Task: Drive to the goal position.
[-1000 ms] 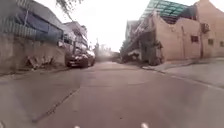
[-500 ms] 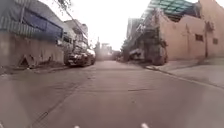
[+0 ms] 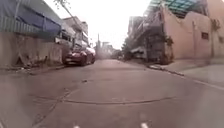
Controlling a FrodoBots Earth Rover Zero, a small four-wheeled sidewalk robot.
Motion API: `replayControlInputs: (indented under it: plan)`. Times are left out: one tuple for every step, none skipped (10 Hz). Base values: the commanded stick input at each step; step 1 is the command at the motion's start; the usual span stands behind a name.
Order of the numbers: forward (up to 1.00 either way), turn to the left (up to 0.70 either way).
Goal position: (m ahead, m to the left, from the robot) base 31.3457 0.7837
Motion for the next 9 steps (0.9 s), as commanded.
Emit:
replayControlInputs:
  plan:
    - [1.00, 0.01]
    - [1.00, 0.01]
    - [1.00, 0.01]
    - [1.00, 0.01]
    - [1.00, 0.01]
    - [1.00, 0.01]
    - [1.00, 0.01]
    - [1.00, 0.01]
    - [1.00, 0.01]
